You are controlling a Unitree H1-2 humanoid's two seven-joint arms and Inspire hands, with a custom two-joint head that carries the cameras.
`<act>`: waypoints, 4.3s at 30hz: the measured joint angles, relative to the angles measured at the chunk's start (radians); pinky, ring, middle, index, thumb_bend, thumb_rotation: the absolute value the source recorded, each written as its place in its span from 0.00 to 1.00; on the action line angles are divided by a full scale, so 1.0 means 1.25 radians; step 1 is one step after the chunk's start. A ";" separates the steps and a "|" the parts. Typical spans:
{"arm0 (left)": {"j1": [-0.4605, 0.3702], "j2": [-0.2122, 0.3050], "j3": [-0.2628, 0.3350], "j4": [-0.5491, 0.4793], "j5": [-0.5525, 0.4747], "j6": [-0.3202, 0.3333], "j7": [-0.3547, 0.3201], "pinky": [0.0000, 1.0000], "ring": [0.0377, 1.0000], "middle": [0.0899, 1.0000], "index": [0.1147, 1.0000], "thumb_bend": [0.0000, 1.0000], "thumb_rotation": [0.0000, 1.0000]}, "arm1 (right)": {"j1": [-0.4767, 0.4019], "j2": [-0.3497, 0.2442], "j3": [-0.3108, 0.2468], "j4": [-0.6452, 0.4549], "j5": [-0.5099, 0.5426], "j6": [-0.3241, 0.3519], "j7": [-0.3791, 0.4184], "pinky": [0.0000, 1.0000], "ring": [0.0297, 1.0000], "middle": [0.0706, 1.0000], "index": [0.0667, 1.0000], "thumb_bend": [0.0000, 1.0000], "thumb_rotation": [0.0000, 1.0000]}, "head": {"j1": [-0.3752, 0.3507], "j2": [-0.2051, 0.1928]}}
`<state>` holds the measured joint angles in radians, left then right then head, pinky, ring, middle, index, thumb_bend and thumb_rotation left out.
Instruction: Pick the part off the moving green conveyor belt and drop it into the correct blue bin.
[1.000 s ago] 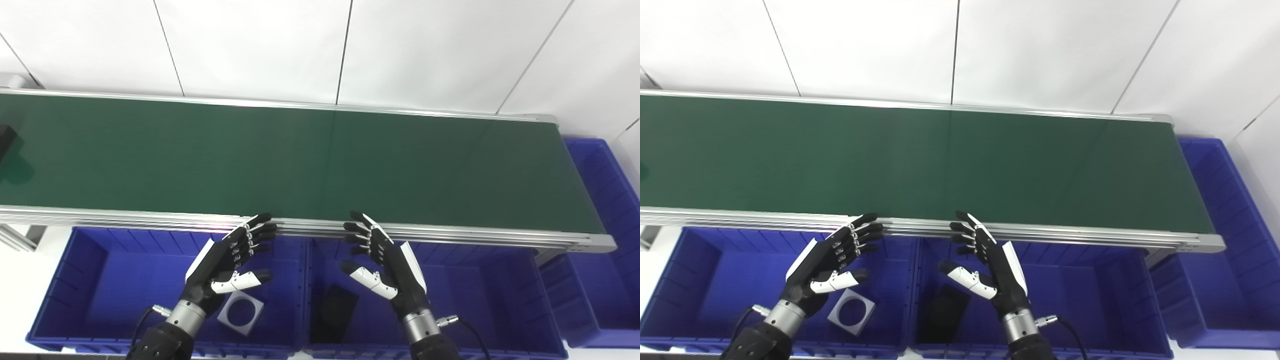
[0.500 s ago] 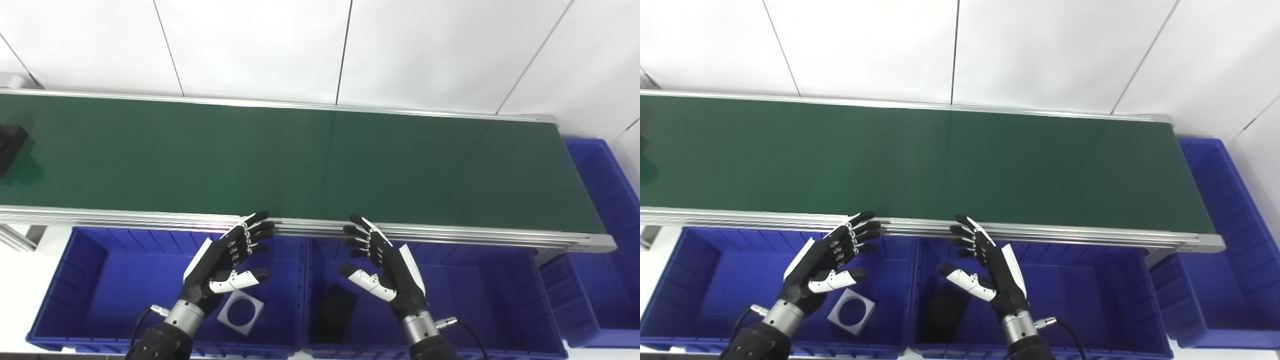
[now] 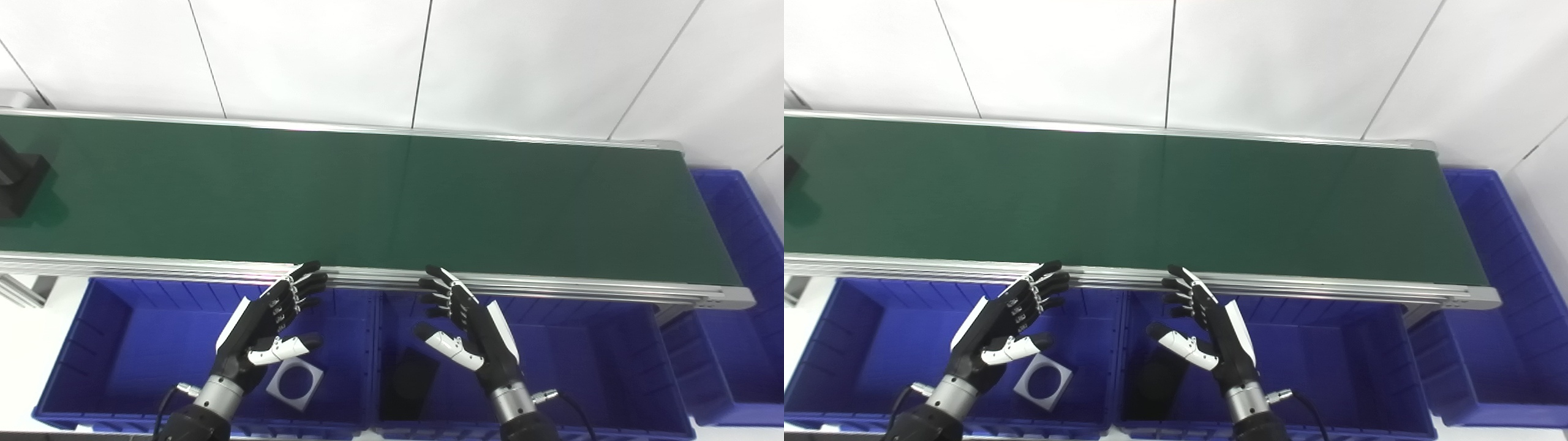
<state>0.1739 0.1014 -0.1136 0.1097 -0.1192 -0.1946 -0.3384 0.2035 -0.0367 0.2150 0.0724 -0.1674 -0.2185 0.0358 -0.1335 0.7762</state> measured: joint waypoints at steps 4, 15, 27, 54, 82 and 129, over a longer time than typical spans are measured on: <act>0.001 -0.003 0.003 0.000 0.000 -0.002 0.000 0.82 0.84 0.82 0.86 1.00 0.36 | -0.001 0.000 0.001 0.000 0.000 0.000 0.000 0.69 0.75 0.81 0.87 0.80 0.63 | 0.002 -0.002; 0.002 -0.004 0.006 0.011 -0.006 -0.012 0.000 0.81 0.84 0.82 0.86 1.00 0.36 | -0.008 -0.002 0.001 0.027 0.000 -0.001 0.000 0.70 0.76 0.81 0.87 0.77 0.61 | 0.026 -0.031; -0.011 -0.037 -0.009 0.121 0.004 -0.069 0.012 0.80 0.84 0.82 0.85 1.00 0.35 | -0.015 -0.032 -0.011 0.107 0.020 -0.065 0.001 0.71 0.77 0.82 0.88 0.72 0.59 | 0.217 -0.161; -0.083 -0.084 -0.029 0.311 0.057 -0.179 0.044 0.79 0.83 0.82 0.86 1.00 0.31 | -0.066 -0.072 -0.039 0.225 0.063 -0.169 0.028 0.68 0.77 0.82 0.89 0.66 0.55 | 0.344 -0.292; -0.104 -0.092 -0.030 0.355 0.071 -0.184 0.054 0.76 0.81 0.80 0.85 1.00 0.30 | -0.077 -0.081 -0.040 0.258 0.075 -0.181 0.031 0.67 0.75 0.82 0.89 0.64 0.49 | 0.358 -0.317; -0.104 -0.114 -0.029 0.360 0.072 -0.184 0.060 0.74 0.80 0.79 0.84 1.00 0.25 | -0.003 -0.105 -0.065 0.071 0.074 -0.181 0.038 0.64 0.73 0.80 0.88 0.61 0.54 | 0.362 -0.315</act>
<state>0.0434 -0.0405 -0.1504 0.5593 -0.0297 -0.4247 -0.2635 0.2003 -0.1682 0.1335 0.1607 -0.0747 -0.4448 0.0835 0.3191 0.3820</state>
